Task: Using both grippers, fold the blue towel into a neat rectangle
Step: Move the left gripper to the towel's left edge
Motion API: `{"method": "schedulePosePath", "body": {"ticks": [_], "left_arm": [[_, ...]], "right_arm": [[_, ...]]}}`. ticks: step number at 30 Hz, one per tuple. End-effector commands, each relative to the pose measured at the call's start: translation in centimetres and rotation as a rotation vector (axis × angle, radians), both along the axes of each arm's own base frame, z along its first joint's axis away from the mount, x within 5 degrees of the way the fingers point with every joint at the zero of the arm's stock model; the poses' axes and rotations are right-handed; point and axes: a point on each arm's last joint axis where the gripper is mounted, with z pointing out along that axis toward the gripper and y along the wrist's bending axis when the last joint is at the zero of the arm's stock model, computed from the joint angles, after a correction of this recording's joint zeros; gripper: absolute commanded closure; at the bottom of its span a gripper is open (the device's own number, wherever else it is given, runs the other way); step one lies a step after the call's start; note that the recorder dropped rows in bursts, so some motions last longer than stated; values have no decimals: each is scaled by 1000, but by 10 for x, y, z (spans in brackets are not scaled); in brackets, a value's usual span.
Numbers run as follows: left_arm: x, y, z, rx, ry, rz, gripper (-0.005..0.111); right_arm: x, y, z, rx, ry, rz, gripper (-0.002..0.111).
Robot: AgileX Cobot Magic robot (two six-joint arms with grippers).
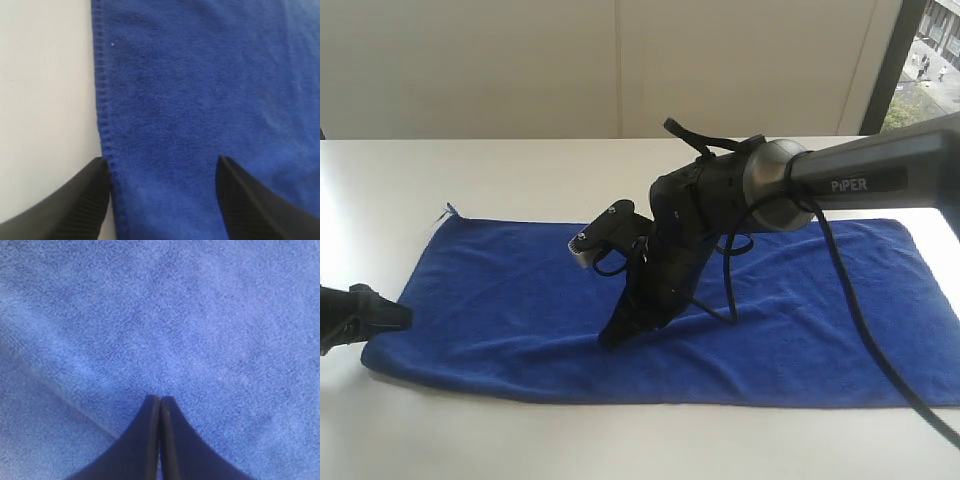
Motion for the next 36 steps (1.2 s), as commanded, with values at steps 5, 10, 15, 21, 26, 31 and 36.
{"method": "schedulePosePath", "body": {"ticks": [5, 10, 15, 21, 26, 31, 36], "left_arm": [[-2, -10, -3, -153, 30, -32, 41], [-4, -14, 0, -238, 55, -31, 41], [-7, -19, 4, -292, 50, -88, 41], [-8, -22, 9, -354, 66, -93, 41], [-5, -26, 20, -494, 35, -63, 41], [6, -24, 32, -611, -66, 29, 41], [22, -24, 45, -590, -133, -6, 41]], "right_arm": [[1, -2, 0, 4, -5, -7, 108], [1, -2, 0, 4, -5, -7, 108], [1, -2, 0, 4, -5, -7, 108], [1, -1, 1, 6, -8, -7, 108], [1, -1, 1, 7, -11, -7, 108], [1, -1, 1, 7, -11, -7, 108], [1, -1, 1, 6, -10, -7, 108]]}}
